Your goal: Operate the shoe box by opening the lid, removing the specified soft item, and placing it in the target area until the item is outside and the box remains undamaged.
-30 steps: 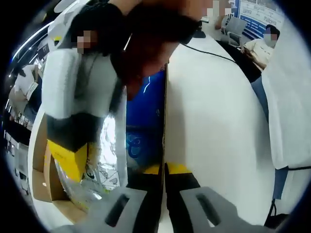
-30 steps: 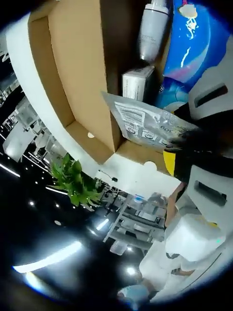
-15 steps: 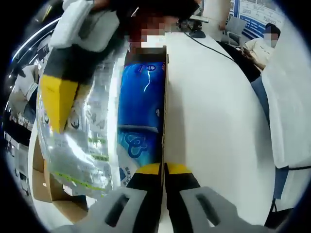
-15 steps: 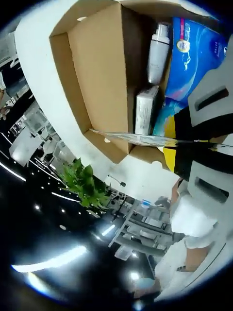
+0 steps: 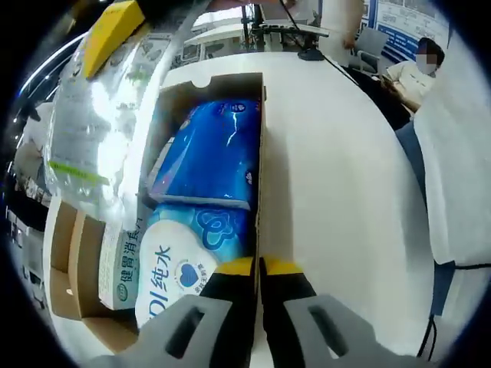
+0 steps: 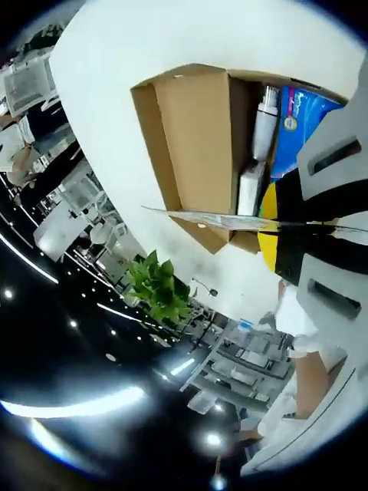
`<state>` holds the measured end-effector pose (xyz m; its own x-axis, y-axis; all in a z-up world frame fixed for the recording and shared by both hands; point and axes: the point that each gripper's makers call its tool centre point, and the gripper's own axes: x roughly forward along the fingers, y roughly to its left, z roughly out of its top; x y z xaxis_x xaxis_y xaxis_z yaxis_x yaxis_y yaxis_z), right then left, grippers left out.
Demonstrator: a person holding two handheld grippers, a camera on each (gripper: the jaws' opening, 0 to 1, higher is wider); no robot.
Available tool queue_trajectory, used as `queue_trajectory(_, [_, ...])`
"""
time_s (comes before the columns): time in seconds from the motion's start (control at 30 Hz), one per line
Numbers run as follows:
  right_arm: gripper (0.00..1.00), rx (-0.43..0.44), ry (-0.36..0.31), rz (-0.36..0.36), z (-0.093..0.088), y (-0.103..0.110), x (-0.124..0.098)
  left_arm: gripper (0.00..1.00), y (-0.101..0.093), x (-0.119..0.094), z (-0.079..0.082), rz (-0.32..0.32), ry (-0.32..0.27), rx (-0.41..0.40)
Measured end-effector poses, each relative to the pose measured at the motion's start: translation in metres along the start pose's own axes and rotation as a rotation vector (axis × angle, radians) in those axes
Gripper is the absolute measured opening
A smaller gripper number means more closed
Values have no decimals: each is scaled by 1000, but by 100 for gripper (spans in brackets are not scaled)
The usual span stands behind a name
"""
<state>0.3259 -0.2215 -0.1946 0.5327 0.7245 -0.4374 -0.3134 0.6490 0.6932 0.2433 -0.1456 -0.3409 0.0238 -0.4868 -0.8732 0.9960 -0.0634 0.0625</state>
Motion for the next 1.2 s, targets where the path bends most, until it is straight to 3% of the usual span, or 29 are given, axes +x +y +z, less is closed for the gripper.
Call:
queue_trajectory(0.33, [0,3,-61,-81,16,-13,-56,1,3,-1,0,-4,1,-13])
queue_trajectory(0.7, [0,37,-115,-220,22,-49,-121,1,4,0,1,-5,1,-13])
queue_trajectory(0.9, [0,78,-141,-271,18,-70,-140,1,3,0,2,-2,3,-8])
queue_trajectory(1.2, [0,102,-111,-311,6,-91,-146,1,2,0,3,-11,-5,-7])
